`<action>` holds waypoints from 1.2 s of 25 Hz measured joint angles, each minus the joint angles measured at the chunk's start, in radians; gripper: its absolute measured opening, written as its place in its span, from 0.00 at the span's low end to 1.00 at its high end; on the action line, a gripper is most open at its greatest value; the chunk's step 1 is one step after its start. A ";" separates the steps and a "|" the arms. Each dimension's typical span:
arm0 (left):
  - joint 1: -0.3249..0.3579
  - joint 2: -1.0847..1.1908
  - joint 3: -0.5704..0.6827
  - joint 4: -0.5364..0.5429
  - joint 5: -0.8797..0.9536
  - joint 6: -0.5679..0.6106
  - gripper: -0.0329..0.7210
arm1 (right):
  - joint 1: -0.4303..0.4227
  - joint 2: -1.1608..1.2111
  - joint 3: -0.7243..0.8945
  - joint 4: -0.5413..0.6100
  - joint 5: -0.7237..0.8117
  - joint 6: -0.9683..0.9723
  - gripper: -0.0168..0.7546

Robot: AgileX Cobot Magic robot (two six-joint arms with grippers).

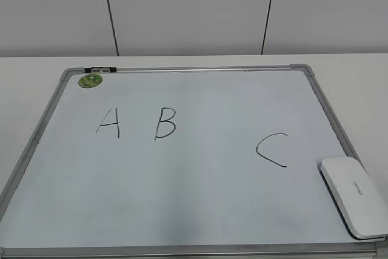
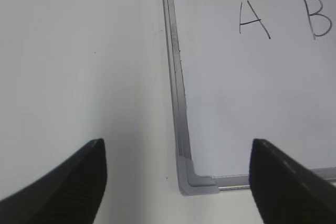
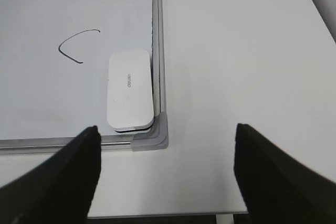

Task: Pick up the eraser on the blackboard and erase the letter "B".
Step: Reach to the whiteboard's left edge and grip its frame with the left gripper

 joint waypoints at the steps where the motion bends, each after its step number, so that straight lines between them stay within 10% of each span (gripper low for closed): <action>1: 0.000 0.050 -0.009 -0.006 -0.029 0.000 0.87 | 0.000 0.000 0.000 0.000 0.000 0.000 0.78; 30: 0.000 1.476 -0.709 -0.088 -0.117 0.092 0.67 | 0.000 0.000 0.000 0.000 0.000 0.000 0.78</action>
